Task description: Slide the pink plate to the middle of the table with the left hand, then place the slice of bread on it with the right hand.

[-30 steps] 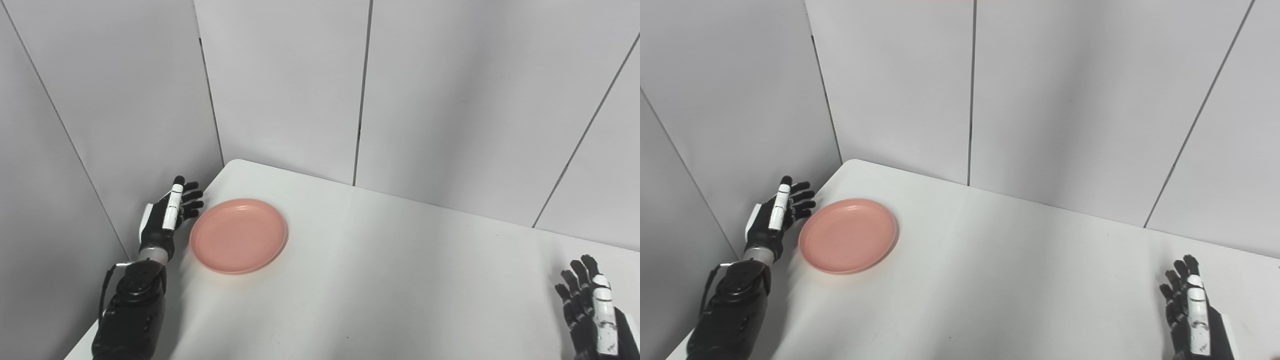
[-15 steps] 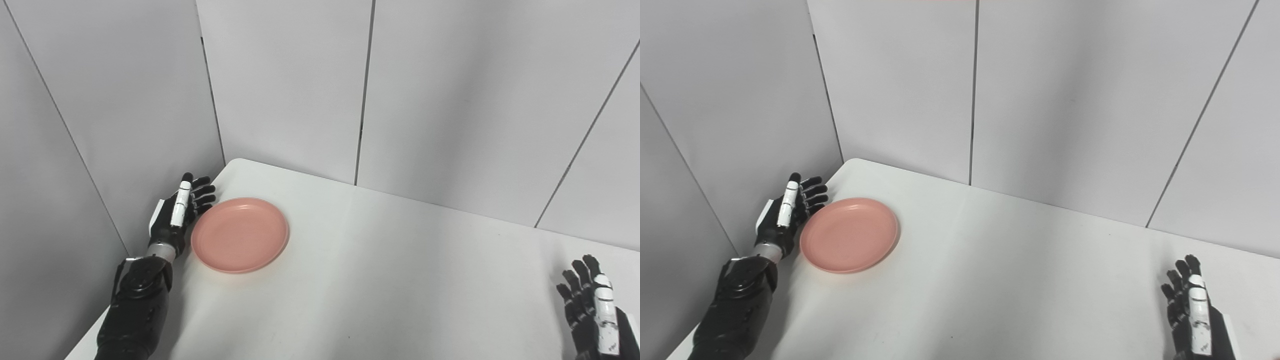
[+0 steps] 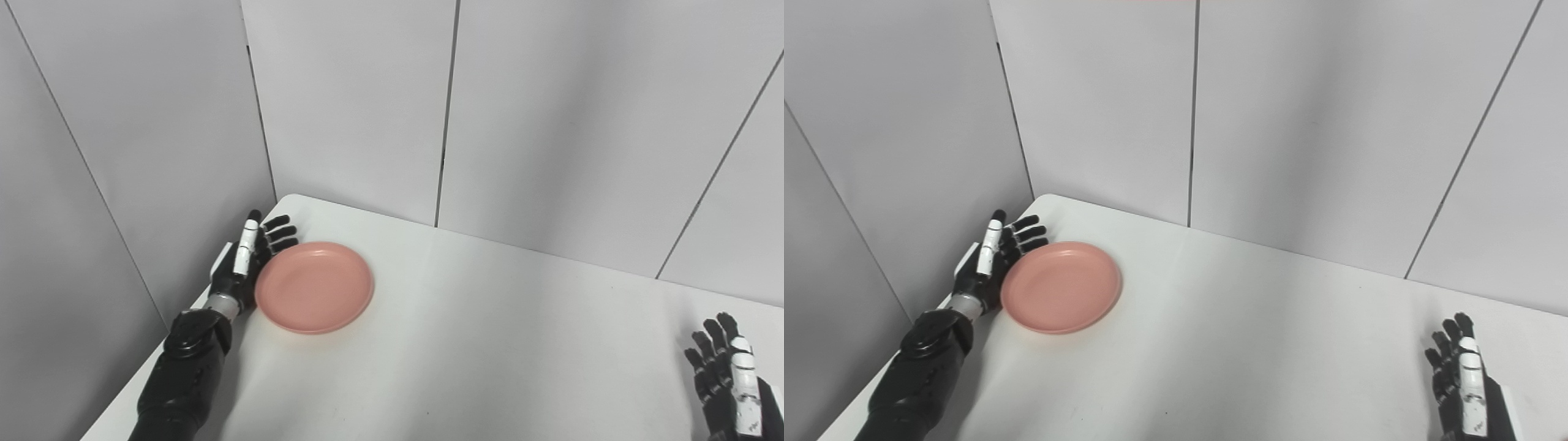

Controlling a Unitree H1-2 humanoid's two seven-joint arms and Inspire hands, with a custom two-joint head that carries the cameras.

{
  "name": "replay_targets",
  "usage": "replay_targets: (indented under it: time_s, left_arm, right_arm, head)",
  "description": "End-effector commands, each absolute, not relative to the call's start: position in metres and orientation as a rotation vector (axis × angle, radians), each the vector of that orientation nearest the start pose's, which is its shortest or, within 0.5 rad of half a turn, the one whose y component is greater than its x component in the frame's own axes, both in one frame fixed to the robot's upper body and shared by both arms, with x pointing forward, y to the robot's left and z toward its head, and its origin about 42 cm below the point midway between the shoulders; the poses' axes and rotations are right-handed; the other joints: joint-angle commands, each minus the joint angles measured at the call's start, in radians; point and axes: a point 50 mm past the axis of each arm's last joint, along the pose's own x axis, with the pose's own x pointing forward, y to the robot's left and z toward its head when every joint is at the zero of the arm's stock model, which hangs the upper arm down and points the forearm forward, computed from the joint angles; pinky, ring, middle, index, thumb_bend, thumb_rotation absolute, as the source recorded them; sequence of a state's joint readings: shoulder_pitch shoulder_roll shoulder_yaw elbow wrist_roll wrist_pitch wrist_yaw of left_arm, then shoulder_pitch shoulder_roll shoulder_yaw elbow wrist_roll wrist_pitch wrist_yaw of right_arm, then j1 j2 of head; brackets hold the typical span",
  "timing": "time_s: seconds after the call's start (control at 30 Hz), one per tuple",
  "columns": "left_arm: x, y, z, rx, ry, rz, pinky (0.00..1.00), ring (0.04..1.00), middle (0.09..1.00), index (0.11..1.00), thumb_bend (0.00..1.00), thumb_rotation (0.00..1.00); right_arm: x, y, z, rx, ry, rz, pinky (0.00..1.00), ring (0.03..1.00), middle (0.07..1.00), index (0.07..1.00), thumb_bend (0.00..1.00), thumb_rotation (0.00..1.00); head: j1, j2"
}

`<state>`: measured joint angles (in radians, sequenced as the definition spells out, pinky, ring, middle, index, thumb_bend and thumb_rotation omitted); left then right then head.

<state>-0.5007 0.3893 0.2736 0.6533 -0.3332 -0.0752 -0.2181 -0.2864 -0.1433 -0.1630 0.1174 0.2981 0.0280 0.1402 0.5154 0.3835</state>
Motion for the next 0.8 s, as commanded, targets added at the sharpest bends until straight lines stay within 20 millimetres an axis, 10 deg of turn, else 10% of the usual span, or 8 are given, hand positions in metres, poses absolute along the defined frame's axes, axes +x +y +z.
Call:
replay_targets:
  time_s: [0.0, 0.4, 0.77]
  left_arm:
    - [0.439, 0.392, 0.162, -0.107, -0.063, 0.053, 0.78, 0.769, 0.787, 0.730, 0.73, 1.00]
    - [0.450, 0.363, 0.161, -0.114, -0.085, -0.014, 0.75, 0.760, 0.764, 0.715, 0.75, 1.00]
    - [0.462, 0.293, 0.147, -0.202, -0.052, -0.172, 0.78, 0.766, 0.767, 0.744, 0.73, 1.00]
  right_arm:
    - [0.378, -0.277, 0.185, 0.171, -0.242, 0.062, 1.00, 1.000, 1.000, 1.000, 0.58, 0.90]
    - [0.377, -0.276, 0.187, 0.175, -0.242, 0.063, 1.00, 1.000, 1.000, 1.000, 0.58, 0.90]
    - [0.377, -0.274, 0.188, 0.170, -0.242, 0.069, 1.00, 1.000, 1.000, 1.000, 0.57, 0.90]
  head:
    - [-0.007, 0.008]
    - [-0.017, 0.016]
    - [-0.044, 0.022]
